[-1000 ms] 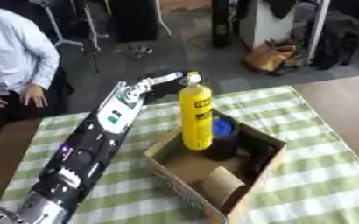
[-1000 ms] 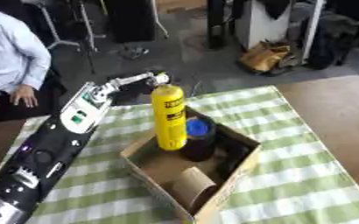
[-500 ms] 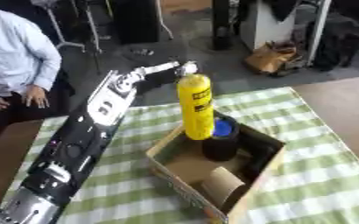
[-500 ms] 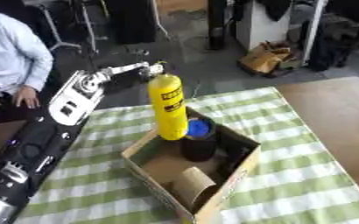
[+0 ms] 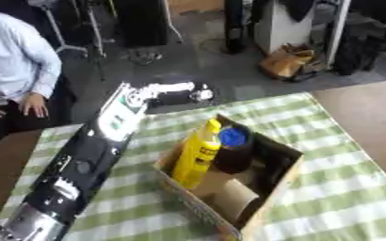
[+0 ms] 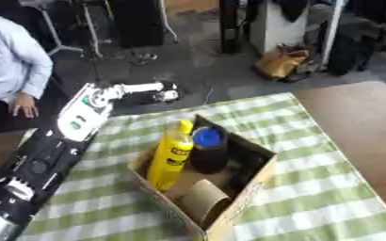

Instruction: Pick up objects on the table and place them in the box.

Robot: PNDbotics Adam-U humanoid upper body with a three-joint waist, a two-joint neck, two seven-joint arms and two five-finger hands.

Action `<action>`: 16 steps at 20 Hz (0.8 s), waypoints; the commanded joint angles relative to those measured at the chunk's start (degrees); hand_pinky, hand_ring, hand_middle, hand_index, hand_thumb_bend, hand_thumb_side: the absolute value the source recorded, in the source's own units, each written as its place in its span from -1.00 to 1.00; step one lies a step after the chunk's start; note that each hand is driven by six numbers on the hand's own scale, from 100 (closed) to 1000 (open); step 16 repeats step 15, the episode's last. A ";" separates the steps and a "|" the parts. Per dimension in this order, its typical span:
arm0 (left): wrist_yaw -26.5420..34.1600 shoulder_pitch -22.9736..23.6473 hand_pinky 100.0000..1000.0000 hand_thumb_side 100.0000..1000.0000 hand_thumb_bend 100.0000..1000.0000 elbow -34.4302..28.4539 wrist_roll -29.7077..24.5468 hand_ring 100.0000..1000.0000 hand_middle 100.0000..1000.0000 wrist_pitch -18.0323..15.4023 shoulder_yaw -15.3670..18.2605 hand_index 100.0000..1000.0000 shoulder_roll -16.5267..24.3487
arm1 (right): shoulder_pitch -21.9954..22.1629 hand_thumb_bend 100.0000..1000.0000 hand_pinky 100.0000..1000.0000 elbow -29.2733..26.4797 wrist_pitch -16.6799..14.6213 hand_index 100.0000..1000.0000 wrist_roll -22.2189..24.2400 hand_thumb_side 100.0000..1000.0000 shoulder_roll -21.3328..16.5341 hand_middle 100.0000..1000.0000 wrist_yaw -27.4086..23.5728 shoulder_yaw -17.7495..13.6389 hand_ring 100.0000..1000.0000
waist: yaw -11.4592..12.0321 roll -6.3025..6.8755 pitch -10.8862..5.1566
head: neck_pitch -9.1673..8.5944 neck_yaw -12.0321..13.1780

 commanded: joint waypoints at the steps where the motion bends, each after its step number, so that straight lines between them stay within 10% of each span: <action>1: 1.05 -1.38 1.00 1.00 -1.00 -0.08 -0.40 1.00 1.00 0.08 1.08 1.00 0.76 | -1.06 -1.00 0.55 -0.93 -2.38 0.05 -2.06 0.78 -0.22 0.26 -0.61 0.11 0.42 | -0.07 -0.38 -0.72 | 0.48 -0.14; 9: 4.83 -1.27 0.94 1.00 -1.00 -1.00 0.43 0.90 1.00 1.28 1.82 1.00 1.01 | -1.20 -1.00 0.55 -0.93 -2.31 0.05 -2.06 0.78 -0.27 0.26 -0.65 0.04 0.42 | -0.01 -0.64 -0.55 | 0.21 -0.12; 11: 7.66 -0.96 0.71 1.00 -1.00 -3.16 1.57 0.68 1.00 0.80 2.84 1.00 1.44 | -1.29 -1.00 0.55 -0.93 -2.27 0.05 -2.06 0.79 -0.39 0.26 -0.55 -0.14 0.42 | 0.12 -0.86 -0.59 | -0.12 -0.17; 12: 9.78 -0.75 0.06 1.00 -1.00 -5.21 3.31 0.08 0.66 0.36 3.93 0.84 1.92 | -1.33 -1.00 0.55 -0.93 -2.26 0.05 -2.06 0.84 -0.50 0.26 -0.45 -0.34 0.42 | 0.31 -0.99 -0.65 | -0.18 -0.11; 13: 12.09 -0.25 0.06 1.00 -1.00 -7.49 5.40 0.08 0.66 0.13 4.61 0.84 2.53 | -1.37 -1.00 0.55 -0.93 -2.27 0.05 -2.06 0.84 -0.61 0.26 -0.34 -0.55 0.42 | 0.44 -1.05 -0.67 | -0.23 -0.05; 14: 14.49 0.25 -0.61 0.67 -1.00 -10.13 7.84 -0.30 0.44 -0.06 5.34 0.65 3.30 | -1.37 -1.00 0.55 -0.93 -2.25 0.05 -2.06 0.85 -0.73 0.26 -0.22 -0.81 0.42 | 0.69 -1.14 -0.74 | -0.32 0.02; 16: 16.59 0.89 -0.61 0.67 -1.00 -12.58 10.11 -0.30 0.44 0.21 5.58 0.65 4.05 | -1.37 -1.00 0.55 -0.93 -2.23 0.05 -2.06 0.85 -0.83 0.26 -0.14 -1.01 0.42 | 0.84 -1.17 -0.77 | -0.39 0.08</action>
